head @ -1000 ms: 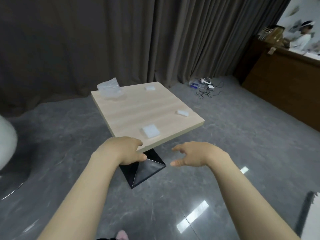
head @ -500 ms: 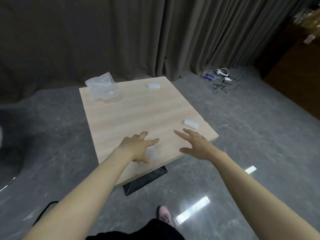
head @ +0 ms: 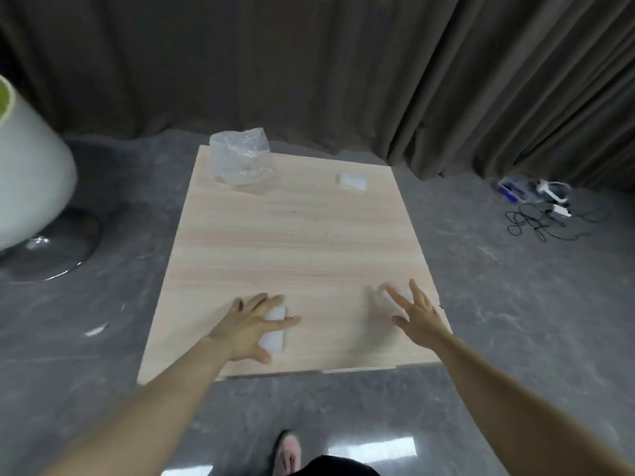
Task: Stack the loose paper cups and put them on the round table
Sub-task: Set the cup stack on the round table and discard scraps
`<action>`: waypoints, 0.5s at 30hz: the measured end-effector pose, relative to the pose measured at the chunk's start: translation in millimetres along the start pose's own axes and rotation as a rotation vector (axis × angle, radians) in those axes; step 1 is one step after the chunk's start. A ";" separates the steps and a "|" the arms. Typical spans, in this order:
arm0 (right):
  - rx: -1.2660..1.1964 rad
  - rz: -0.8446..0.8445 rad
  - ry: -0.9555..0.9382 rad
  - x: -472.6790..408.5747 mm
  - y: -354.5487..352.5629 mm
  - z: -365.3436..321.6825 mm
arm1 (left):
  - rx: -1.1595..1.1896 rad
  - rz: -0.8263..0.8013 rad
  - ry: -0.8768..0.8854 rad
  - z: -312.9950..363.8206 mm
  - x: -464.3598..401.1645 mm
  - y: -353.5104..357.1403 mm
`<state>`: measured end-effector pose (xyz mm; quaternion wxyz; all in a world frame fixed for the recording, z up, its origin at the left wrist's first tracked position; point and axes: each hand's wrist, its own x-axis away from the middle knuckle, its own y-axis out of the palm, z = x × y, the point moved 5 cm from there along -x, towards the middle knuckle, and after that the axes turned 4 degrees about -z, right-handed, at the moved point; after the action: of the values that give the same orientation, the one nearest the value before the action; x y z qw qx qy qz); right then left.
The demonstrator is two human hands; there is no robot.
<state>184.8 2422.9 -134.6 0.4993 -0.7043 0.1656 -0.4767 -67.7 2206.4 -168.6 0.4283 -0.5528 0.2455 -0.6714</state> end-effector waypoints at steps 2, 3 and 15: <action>-0.003 -0.025 -0.028 -10.9 4.7 3.1 | 0.013 0.047 0.000 -0.2 -0.5 3.3; -0.026 -0.033 -0.046 -13.7 7.9 3.6 | 0.021 0.069 -0.004 -0.6 -0.2 4.6; -0.089 0.245 -0.321 -9.5 -36.2 -31.7 | 0.252 0.434 -0.269 -1.4 13.5 -31.7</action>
<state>144.8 2428.5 -106.8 0.5418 -0.7673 0.1891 -0.2861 -79.0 2211.0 -136.3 0.6562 -0.5138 0.2138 -0.5097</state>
